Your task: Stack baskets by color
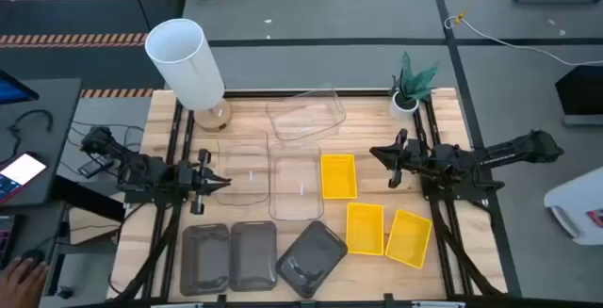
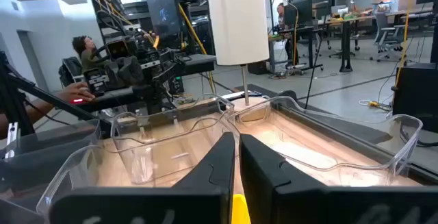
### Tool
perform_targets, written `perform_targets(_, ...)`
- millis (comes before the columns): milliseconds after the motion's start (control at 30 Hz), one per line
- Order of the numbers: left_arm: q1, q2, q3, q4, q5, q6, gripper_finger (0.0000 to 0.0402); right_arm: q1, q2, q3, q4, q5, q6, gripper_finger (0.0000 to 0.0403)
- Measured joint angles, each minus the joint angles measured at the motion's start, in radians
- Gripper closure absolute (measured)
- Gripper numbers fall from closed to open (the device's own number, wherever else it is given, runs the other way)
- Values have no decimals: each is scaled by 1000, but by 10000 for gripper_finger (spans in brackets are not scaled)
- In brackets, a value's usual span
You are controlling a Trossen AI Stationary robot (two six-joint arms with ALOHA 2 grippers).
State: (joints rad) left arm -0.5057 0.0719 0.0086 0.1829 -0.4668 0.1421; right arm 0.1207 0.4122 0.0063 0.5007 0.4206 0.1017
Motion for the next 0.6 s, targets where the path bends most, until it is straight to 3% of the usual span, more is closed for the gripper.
perform_targets(600, 0, 0, 0, 0, 0, 0, 375, 0, 0, 0, 0, 0, 0, 373)
